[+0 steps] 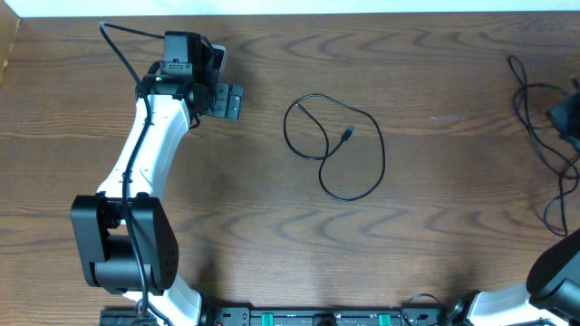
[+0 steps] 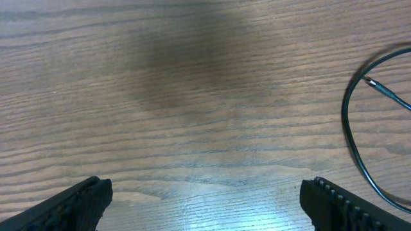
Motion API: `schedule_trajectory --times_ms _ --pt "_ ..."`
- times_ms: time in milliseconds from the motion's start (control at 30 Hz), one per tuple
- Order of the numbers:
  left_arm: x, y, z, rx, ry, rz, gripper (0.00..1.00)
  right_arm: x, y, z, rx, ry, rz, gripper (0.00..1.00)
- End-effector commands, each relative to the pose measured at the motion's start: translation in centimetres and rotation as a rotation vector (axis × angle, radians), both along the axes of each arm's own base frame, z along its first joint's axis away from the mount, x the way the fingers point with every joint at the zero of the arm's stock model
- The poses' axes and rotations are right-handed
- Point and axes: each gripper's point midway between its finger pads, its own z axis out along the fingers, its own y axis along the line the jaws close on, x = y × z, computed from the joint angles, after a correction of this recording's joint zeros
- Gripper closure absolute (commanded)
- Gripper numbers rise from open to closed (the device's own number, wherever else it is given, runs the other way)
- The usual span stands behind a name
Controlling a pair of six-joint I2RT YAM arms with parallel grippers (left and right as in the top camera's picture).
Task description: Untangle cables
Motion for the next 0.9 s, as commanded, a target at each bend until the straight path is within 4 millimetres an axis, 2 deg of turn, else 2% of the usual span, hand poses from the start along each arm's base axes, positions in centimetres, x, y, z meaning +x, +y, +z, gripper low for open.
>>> schedule_trajectory --times_ms 0,33,233,367,500,600,667,700,733,867 --pt "-0.3 0.1 -0.4 0.005 0.012 0.008 0.02 -2.7 -3.5 0.4 -0.016 0.011 -0.121 0.99" --pt "-0.3 0.1 -0.4 0.005 0.012 0.008 0.02 -3.9 -4.9 0.3 -0.029 0.027 -0.167 0.99" --pt "-0.3 0.1 -0.4 0.005 0.012 0.008 0.02 -9.6 -10.2 -0.1 -0.075 0.099 -0.357 0.99" --pt "-0.3 0.1 -0.4 0.005 0.012 0.008 0.02 -11.8 -11.3 -1.0 -0.075 0.133 -0.385 0.99" --pt "-0.3 0.1 -0.4 0.005 0.012 0.008 0.02 -13.6 -11.6 -3.0 -0.093 0.189 -0.426 0.99" --pt "-0.3 0.1 -0.4 0.005 0.012 0.008 0.02 -14.7 -10.6 -6.8 -0.085 0.226 -0.425 0.73" --pt "-0.3 0.1 -0.4 0.006 0.012 0.008 0.02 -15.3 -9.8 -8.5 -0.072 0.240 -0.424 0.62" --pt "-0.3 0.1 -0.4 0.005 0.012 0.008 0.02 -15.4 -9.6 -9.0 -0.070 0.243 -0.423 0.59" --pt "-0.3 0.1 -0.4 0.006 0.012 0.008 0.02 -15.5 -9.3 -9.7 -0.063 0.242 -0.419 0.49" --pt "-0.3 0.1 -0.4 0.005 0.012 0.008 0.02 -14.8 -8.6 -10.0 -0.024 0.207 -0.392 0.37"
